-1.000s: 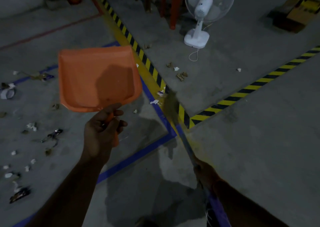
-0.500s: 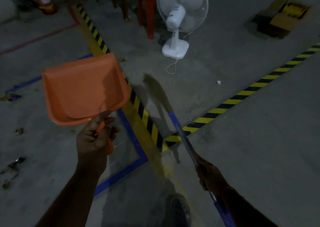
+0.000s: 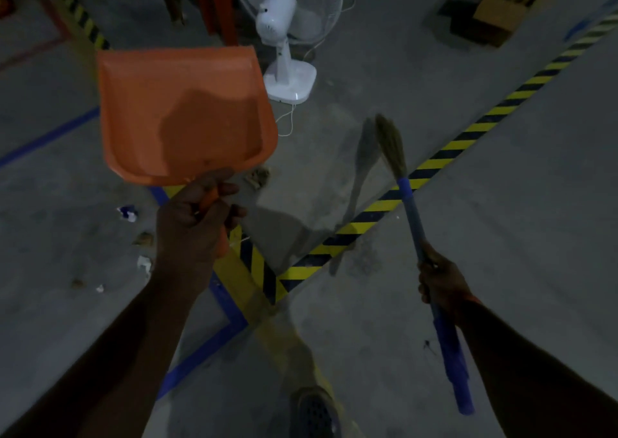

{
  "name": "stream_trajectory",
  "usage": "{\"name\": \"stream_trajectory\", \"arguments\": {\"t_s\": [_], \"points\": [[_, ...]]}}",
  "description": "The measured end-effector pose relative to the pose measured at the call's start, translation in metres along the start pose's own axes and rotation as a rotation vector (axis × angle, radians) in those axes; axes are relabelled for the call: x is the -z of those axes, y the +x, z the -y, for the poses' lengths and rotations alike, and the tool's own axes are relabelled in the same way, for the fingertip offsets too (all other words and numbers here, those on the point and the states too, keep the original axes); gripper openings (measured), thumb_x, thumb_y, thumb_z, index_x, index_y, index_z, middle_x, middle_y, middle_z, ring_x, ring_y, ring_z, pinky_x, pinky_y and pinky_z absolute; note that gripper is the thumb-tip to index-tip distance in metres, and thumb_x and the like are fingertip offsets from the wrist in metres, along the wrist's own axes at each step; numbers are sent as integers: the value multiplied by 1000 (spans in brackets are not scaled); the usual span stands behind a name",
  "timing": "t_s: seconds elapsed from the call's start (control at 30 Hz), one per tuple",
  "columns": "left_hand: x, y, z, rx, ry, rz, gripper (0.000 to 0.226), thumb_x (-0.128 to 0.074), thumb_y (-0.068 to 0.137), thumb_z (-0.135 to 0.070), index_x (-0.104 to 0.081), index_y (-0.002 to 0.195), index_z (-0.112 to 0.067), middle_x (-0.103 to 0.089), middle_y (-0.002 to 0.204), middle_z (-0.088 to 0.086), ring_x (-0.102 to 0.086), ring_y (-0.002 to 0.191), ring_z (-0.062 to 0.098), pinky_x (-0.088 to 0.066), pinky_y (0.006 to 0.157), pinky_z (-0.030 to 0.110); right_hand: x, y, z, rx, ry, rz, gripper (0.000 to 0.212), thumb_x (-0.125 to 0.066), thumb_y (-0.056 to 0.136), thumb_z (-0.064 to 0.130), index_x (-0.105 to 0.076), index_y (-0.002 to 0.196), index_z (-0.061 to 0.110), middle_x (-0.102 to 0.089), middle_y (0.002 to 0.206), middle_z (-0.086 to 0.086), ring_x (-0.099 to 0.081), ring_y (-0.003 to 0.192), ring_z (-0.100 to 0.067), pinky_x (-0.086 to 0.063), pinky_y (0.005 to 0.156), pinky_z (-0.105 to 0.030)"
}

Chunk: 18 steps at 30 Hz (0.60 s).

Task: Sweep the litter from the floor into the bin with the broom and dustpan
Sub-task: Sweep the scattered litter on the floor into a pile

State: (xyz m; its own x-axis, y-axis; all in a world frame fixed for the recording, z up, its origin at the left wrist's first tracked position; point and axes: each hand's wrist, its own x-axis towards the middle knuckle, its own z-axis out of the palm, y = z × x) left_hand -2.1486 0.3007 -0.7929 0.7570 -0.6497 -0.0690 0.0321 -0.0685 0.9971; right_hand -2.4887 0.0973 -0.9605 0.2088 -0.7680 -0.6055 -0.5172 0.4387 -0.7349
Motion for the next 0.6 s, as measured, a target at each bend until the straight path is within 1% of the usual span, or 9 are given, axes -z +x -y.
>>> {"name": "stream_trajectory", "arguments": {"t_s": [0.13, 0.27, 0.37, 0.47, 0.53, 0.6], "points": [[-4, 9, 14, 28, 0, 32, 35, -49, 100, 6, -62, 129, -7, -69, 106, 2, -69, 75, 12, -54, 65, 21, 4, 26, 14, -54, 16, 6, 52, -46, 101, 3, -41, 147, 27, -43, 69, -11, -43, 55, -22, -38, 49, -32], [-3, 13, 27, 42, 26, 20, 36, -51, 99, 6, -63, 128, -9, -69, 107, 7, -69, 74, 12, -54, 65, 21, -4, 40, 19, -117, 28, 69, 45, -47, 100, 1, -46, 142, 15, -44, 67, -11, -44, 53, -22, -38, 46, -31], [3, 13, 32, 48, 11, 1, 36, -51, 99, 7, -63, 129, -9, -68, 107, 8, -69, 74, 13, -54, 64, 22, -20, 31, 9, -119, 17, 119, 47, -44, 101, -1, -44, 144, 19, -39, 68, -10, -40, 53, -21, -36, 43, -28], [16, 8, 33, 49, 5, -14, 36, -50, 99, 7, -61, 130, -8, -69, 106, 8, -69, 74, 12, -55, 64, 21, -39, 18, -5, -119, -17, 163, 48, -43, 101, 2, -44, 145, 22, -38, 68, -10, -40, 52, -20, -35, 45, -29], [27, 6, 33, 49, -8, -22, 36, -49, 99, 8, -61, 130, -6, -71, 104, 3, -68, 74, 12, -55, 64, 21, -54, 9, -13, -119, -60, 201, 50, -42, 101, 1, -44, 145, 25, -39, 66, -10, -41, 50, -20, -36, 45, -28], [40, 5, 32, 55, -34, -29, 36, -48, 99, 8, -61, 130, -5, -73, 98, -6, -67, 73, 11, -54, 64, 20, -75, -4, -20, -126, -101, 236, 50, -41, 102, 2, -42, 146, 24, -40, 64, -10, -43, 48, -20, -36, 46, -29]]}}
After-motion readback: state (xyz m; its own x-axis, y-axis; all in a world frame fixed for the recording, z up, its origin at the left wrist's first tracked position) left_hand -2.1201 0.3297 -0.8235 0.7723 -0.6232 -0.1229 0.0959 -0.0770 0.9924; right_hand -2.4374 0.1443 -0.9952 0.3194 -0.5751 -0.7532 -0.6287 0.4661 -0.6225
